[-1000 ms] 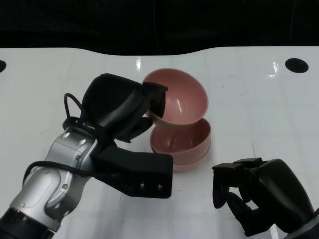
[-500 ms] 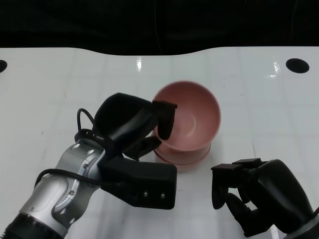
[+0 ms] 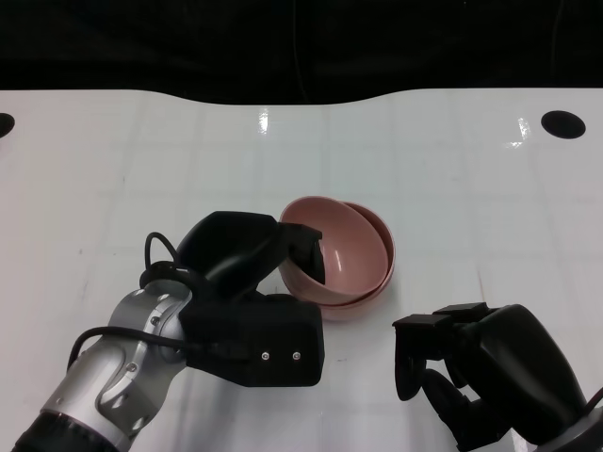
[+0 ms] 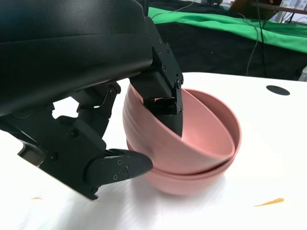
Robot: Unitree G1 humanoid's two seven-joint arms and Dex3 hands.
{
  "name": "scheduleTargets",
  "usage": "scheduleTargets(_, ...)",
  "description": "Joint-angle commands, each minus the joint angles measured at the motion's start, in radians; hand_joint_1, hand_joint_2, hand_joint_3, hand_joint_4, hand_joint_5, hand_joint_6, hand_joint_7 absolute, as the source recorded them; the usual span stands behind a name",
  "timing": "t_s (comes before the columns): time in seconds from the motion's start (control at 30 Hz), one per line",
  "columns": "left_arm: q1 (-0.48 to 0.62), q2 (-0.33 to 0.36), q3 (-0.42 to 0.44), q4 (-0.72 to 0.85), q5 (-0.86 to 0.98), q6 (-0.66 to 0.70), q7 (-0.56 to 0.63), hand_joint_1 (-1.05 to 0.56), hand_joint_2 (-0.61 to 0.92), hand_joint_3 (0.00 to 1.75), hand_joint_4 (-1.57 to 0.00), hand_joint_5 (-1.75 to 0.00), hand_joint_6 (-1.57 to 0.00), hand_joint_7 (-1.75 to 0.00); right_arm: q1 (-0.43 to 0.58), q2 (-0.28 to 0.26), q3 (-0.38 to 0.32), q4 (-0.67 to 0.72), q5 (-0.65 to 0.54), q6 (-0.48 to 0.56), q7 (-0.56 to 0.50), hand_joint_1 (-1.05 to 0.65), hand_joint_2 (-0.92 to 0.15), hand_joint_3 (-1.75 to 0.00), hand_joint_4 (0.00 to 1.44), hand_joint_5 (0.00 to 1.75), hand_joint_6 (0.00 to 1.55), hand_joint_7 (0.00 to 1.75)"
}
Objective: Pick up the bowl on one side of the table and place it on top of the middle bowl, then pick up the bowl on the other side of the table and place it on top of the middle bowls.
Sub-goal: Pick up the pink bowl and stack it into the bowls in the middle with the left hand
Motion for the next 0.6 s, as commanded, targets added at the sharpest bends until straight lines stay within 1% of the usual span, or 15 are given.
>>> scheduleTargets(0.03, 0.002, 0.038, -0.013, 0.014, 0.022, -0.003, -0.018, -0.37, 0.92, 0.2, -0.43, -0.59, -0.58, -0.05, -0.004, -0.005, -0.002, -0.004, 0.005, 0.004, 0.003, -0.09, -0.12, -1.58, 0.98, 1.75, 0.9, 1.46)
scheduleTargets(0.07, -0.002, 0.046, -0.014, 0.014, 0.021, -0.009, -0.025, -0.4, 0.92, 0.2, -0.39, -0.52, -0.53, -0.03, -0.006, -0.005, -0.001, -0.001, 0.007, 0.002, 0.001, -0.09, -0.11, -1.58, 0.98, 1.75, 0.9, 1.45)
scheduleTargets(0.13, -0.008, 0.058, -0.015, 0.012, 0.021, -0.019, -0.036, -0.49, 0.92, 0.21, -0.23, -0.38, -0.34, -0.01, -0.011, -0.006, -0.001, 0.006, 0.011, -0.002, 0.0, -0.1, -0.11, -1.59, 0.99, 1.75, 0.91, 1.43)
scheduleTargets(0.27, -0.009, 0.064, -0.006, -0.001, 0.009, -0.021, -0.046, -0.58, 0.92, 0.23, -0.08, -0.29, -0.2, 0.0, -0.012, -0.007, 0.001, 0.008, 0.011, 0.0, 0.001, -0.1, -0.11, -1.6, 0.99, 1.75, 0.92, 1.42)
scheduleTargets(0.37, -0.005, 0.065, 0.004, -0.017, -0.002, -0.022, -0.05, -0.64, 0.92, 0.22, -0.01, -0.25, -0.14, 0.0, -0.009, -0.006, 0.003, 0.007, 0.016, 0.001, 0.004, -0.1, -0.11, -1.6, 0.98, 1.75, 0.92, 1.41)
scheduleTargets(0.43, -0.002, 0.07, 0.006, -0.028, -0.002, -0.024, -0.049, -0.65, 0.92, 0.22, 0.0, -0.24, -0.13, 0.0, -0.008, -0.006, 0.004, 0.005, 0.017, -0.001, 0.004, -0.1, -0.11, -1.6, 0.98, 1.75, 0.92, 1.41)
scheduleTargets(0.47, 0.0, 0.073, 0.007, -0.035, -0.002, -0.025, -0.048, -0.67, 0.92, 0.24, 0.0, -0.19, -0.11, 0.0, -0.007, -0.006, 0.004, 0.005, 0.017, -0.002, 0.003, -0.1, -0.11, -1.6, 0.98, 1.75, 0.92, 1.41)
scheduleTargets(0.6, 0.028, 0.107, 0.02, -0.105, 0.006, -0.011, -0.064, -0.7, 0.92, 0.29, -0.01, -0.13, -0.1, -0.01, -0.008, -0.003, 0.006, 0.018, 0.028, -0.019, -0.007, -0.09, -0.11, -1.6, 1.0, 1.75, 0.93, 1.41)
